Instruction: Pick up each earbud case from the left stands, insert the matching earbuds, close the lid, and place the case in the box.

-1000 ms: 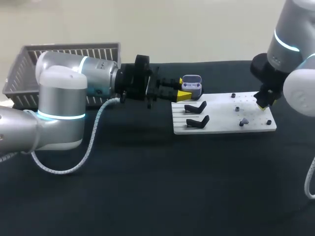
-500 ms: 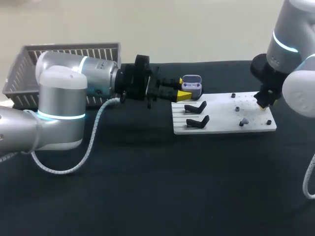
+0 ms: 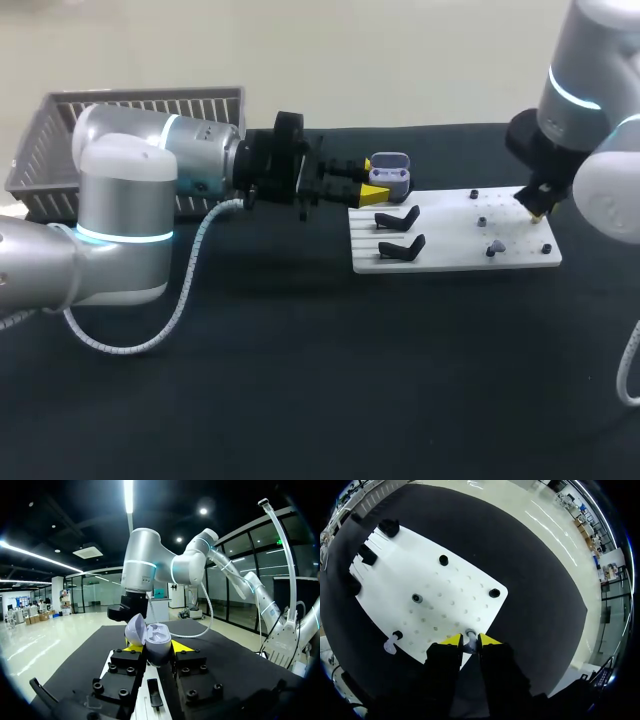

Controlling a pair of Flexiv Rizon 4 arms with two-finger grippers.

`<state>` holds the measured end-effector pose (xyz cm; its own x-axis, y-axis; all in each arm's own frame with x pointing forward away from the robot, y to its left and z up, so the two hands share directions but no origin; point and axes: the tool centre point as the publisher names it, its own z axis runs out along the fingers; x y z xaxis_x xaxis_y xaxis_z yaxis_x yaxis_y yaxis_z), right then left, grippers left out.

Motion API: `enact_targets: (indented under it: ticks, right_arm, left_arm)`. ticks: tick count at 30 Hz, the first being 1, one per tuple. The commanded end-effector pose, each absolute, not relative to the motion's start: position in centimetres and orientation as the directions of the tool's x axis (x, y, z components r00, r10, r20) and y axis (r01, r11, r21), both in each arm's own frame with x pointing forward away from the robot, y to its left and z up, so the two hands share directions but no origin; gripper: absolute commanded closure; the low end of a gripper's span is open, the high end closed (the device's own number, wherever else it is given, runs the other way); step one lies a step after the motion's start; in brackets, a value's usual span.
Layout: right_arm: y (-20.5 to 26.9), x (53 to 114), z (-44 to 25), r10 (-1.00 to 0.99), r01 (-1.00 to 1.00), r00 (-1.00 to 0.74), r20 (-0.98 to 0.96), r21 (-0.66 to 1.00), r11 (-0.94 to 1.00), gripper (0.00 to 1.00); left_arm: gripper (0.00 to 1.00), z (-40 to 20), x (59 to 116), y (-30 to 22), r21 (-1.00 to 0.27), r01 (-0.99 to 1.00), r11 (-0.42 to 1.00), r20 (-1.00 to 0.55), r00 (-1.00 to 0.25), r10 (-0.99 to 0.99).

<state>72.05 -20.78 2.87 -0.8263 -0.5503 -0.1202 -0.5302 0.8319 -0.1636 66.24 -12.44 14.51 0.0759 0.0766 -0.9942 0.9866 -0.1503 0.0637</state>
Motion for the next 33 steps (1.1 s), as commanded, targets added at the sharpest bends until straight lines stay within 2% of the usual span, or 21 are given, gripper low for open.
enact_targets:
  ticks: [1,8,20,33]
  right_arm:
    - [-20.2,70.4,5.0,-0.538,-0.507,-0.834,-0.123,-0.218,0.834,1.00]
    - [-19.1,67.6,9.0,-0.448,-0.410,-0.883,-0.140,-0.231,0.882,1.00]
    - [-14.1,62.8,15.2,-0.132,-0.117,-0.972,-0.192,-0.087,0.989,1.00]
    - [-8.9,60.6,19.2,-0.054,-0.038,-0.965,-0.258,-0.068,0.997,1.00]
  left_arm:
    - [1.00,14.5,66.3,-12.4,0.065,0.987,-0.150,-0.994,0.077,0.075]
    - [1.00,14.5,66.3,-12.4,0.065,0.987,-0.150,-0.994,0.077,0.075]
    - [1.00,14.5,66.3,-12.4,0.065,0.987,-0.150,-0.994,0.077,0.075]
    - [1.00,14.5,66.3,-12.4,0.065,0.987,-0.150,-0.994,0.077,0.075]
